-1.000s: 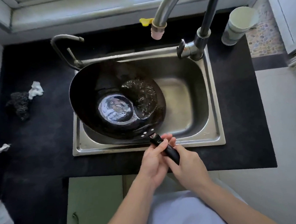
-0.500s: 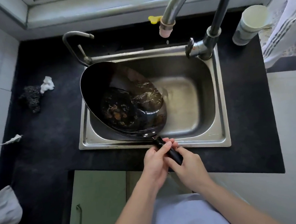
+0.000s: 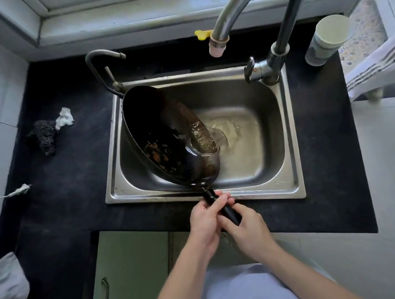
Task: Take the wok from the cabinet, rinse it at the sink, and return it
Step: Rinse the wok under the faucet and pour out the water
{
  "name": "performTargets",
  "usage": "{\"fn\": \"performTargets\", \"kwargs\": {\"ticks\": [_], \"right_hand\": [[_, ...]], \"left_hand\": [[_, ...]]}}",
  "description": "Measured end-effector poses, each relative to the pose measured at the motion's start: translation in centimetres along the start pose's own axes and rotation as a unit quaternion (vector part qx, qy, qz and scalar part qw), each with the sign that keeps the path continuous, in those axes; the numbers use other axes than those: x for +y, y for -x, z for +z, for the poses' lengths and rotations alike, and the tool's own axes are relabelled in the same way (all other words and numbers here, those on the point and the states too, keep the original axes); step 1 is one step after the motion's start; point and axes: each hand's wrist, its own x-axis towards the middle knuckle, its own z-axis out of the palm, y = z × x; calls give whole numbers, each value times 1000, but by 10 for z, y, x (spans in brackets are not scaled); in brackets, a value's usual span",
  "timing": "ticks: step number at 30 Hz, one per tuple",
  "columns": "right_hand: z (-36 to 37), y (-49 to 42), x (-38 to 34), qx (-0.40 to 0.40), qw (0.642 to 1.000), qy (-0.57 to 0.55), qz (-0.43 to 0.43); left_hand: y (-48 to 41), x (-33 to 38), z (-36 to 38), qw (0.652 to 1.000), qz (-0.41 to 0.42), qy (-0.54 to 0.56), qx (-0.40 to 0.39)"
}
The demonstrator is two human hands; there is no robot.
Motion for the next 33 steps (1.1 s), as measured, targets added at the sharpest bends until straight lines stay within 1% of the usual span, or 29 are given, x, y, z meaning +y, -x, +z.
{"fn": "performTargets", "kwargs": {"ticks": [12,19,29,33], "right_hand": [[-1,2,-7,-21,999,-28,-22],[0,0,-5,-35,997,-65,0],[-7,2,-9,-55,996,-69,4],[-9,8,-15,-71,992,-99,15]], "left_hand": [[6,4,-2,999,13,-34,0],[7,6,-1,999,21,-46,10],[13,4,-1,998,27,-48,10],[14,2,-2,998,32,-51,15]]}}
